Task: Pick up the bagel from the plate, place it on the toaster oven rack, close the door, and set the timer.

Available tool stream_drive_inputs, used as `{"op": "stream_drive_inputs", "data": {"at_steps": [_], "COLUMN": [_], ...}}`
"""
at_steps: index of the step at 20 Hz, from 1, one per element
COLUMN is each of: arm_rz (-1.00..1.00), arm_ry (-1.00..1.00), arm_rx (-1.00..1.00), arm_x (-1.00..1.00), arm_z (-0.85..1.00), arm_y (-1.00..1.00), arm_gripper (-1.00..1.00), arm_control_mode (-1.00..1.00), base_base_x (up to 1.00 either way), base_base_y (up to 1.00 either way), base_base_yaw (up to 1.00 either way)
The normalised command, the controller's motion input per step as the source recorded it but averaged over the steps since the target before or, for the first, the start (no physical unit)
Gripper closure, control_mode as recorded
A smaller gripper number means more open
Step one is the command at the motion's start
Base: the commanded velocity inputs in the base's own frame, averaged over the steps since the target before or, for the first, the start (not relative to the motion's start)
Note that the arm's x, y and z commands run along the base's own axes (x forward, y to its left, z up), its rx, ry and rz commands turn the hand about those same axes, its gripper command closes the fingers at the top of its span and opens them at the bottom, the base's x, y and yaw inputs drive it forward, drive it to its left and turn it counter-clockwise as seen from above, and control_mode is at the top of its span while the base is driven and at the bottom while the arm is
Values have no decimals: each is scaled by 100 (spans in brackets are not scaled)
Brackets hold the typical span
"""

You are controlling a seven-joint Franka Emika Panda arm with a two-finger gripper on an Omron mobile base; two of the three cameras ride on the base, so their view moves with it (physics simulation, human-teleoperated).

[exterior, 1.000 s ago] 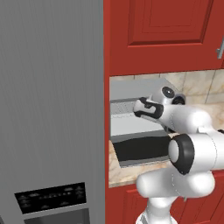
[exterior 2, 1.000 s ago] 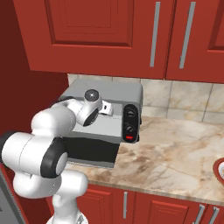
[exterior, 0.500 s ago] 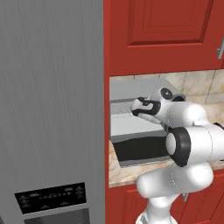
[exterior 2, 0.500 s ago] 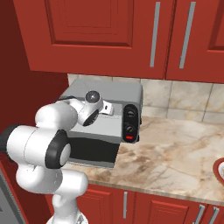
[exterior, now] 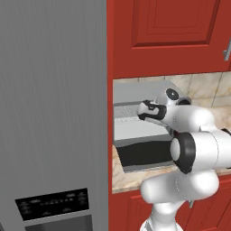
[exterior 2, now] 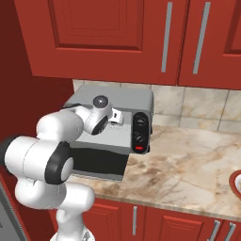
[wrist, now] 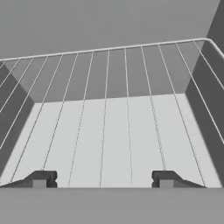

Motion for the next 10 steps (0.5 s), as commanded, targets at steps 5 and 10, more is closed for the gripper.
{"op": "stream_drive_inputs", "data": {"at_steps": [5,10], "arm_rz": [0,0], "arm_ry": [37,36], "arm_rx": [0,0], "arm_x": [-60,-84], "arm_z": [-49,-71], "arm_y": [-6,-3], "arm_gripper": [-100,-100], "arm_control_mode": [-100,-100], "base_base_x": [0,0], "base_base_y": [0,0], "base_base_yaw": [0,0]}}
